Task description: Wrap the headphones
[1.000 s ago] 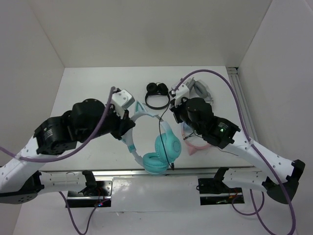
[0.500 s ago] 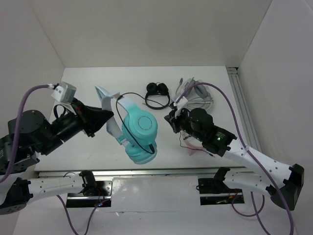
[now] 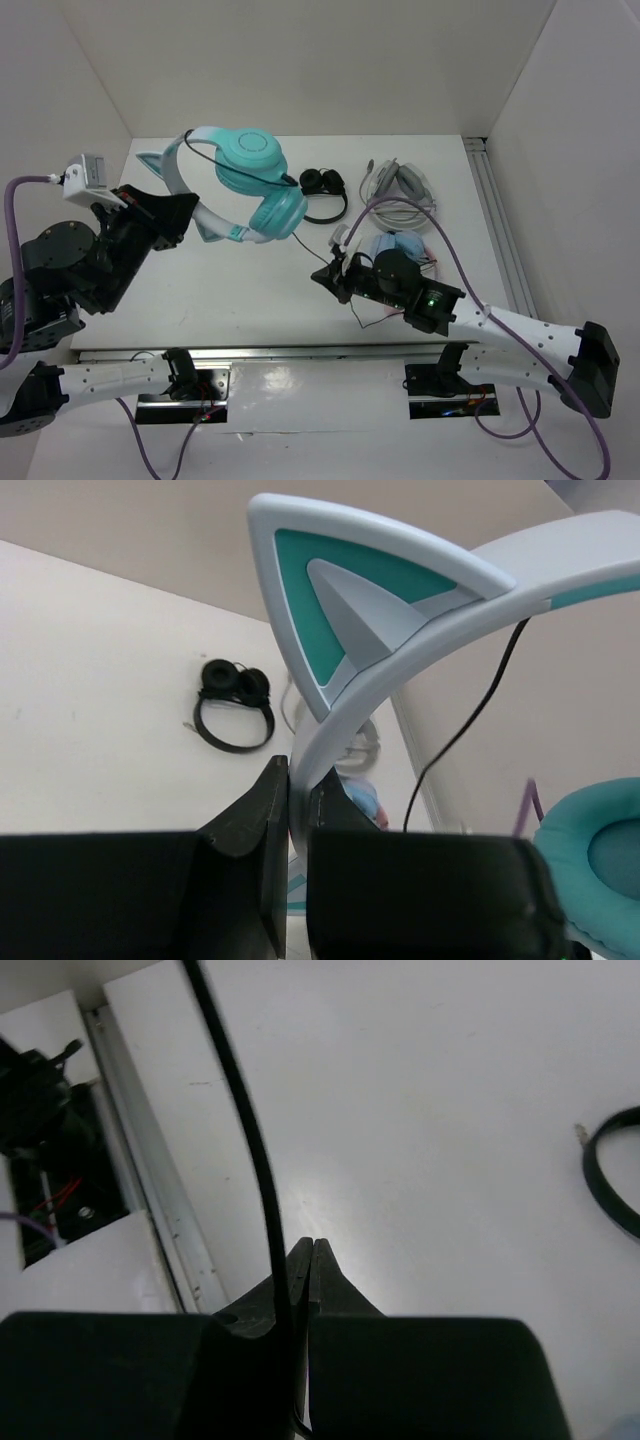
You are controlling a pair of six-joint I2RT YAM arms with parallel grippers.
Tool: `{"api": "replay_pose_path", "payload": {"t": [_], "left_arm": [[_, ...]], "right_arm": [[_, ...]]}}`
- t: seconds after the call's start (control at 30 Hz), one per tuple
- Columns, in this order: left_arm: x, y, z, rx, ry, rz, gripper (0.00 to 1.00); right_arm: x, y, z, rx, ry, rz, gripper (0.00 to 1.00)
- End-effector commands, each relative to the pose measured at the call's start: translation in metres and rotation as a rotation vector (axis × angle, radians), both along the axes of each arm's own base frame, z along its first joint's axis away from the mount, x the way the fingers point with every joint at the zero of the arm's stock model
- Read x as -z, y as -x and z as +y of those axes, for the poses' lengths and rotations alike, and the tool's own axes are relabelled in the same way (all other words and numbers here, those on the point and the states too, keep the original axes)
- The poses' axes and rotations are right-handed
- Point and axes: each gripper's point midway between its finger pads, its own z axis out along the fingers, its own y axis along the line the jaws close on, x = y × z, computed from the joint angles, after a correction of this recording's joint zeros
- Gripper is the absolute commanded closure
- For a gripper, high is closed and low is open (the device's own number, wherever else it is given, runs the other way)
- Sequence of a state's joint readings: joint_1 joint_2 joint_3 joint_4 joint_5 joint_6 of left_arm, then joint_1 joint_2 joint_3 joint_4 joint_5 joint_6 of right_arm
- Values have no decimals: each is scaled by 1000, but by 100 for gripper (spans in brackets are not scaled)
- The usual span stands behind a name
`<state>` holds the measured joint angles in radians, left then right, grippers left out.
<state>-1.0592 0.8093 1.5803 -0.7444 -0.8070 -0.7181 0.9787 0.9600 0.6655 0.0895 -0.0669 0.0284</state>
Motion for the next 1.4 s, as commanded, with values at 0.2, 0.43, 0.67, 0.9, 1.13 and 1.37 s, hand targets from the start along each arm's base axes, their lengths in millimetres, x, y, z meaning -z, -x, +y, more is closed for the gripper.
{"api": "replay_pose_path", "payload": {"t": [0.2,0.43,0.67,0.9,1.13,1.37], "left_arm": [[-21,-32,31,-380,90,-1,100],[6,-54,20,-495,-76,29,100],[65,-88,31,-618,-338,111,100],[128,-97,25,-598,-520,227,100],[169,-86,18,-497,-739,369,100],[218,-50,-5,-270,-986,462,100]], "right_arm": [[-7,84,50,-236,-41,-43,100],[-7,124,72,-315,-14,-44,100],[-36,154,72,-362,-15,-65,95],[-46,156,66,-306,32,-91,94],[-74,135,44,-212,91,-167,100],[-112,109,8,-89,155,-239,100]]}}
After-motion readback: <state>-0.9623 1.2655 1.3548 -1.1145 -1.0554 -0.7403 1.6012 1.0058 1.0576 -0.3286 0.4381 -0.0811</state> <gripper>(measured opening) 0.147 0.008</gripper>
